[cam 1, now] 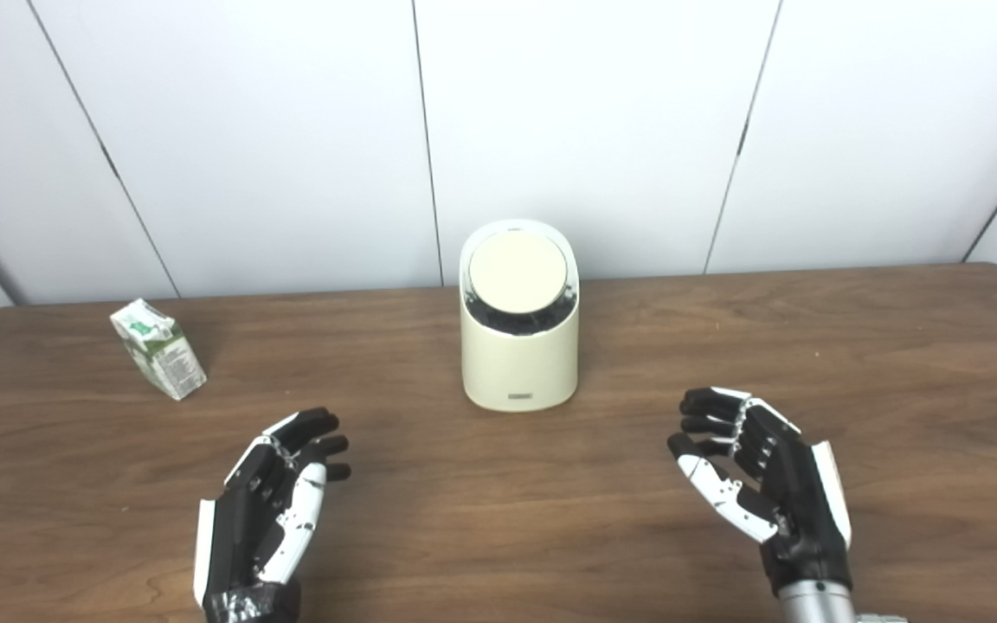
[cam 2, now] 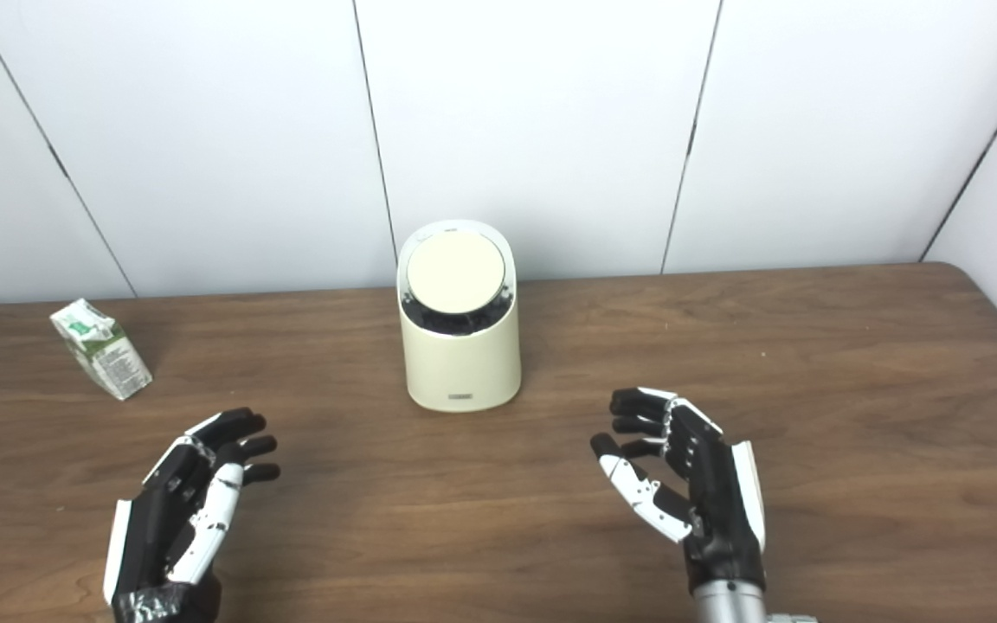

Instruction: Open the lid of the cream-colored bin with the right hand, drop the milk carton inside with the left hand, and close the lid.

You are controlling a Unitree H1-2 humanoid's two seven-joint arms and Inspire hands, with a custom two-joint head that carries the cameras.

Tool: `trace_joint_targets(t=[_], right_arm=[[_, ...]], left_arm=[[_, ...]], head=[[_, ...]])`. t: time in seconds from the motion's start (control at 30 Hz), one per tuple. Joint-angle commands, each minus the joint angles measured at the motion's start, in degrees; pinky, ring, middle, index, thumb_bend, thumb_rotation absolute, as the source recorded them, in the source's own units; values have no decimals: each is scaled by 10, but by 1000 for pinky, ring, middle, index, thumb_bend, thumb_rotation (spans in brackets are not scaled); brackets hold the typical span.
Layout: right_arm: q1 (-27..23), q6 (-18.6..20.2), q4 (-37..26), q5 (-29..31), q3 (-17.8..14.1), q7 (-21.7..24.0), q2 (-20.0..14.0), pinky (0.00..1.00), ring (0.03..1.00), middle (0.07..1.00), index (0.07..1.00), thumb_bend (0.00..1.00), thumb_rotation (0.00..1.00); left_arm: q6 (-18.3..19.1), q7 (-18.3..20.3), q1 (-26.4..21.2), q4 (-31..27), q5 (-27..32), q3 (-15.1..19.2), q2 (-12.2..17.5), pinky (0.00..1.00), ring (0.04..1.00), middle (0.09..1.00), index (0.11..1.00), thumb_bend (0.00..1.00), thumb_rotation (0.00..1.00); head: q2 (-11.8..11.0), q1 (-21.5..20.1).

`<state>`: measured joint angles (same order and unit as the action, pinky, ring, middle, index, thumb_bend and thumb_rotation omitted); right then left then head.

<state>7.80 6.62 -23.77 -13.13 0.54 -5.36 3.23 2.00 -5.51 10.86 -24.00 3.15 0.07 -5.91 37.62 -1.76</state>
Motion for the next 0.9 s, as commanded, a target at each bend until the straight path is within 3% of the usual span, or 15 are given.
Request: trace_joint_targets(t=[0.0, 0.87], right_arm=[[-7, -3, -24, -3, 3, 0, 2, 528, 629, 647, 615, 289, 199], [-10, 2, -24, -2, 1, 2, 3, 532, 636, 651, 618, 282, 191]], left_arm=[[-8, 6, 6, -14, -1, -1, 2, 595, 679, 718, 707, 283, 300], [-9, 6, 2, -9, -2, -1, 1, 593, 679, 716, 708, 272, 294]], head=[[0, 0], [1, -4]])
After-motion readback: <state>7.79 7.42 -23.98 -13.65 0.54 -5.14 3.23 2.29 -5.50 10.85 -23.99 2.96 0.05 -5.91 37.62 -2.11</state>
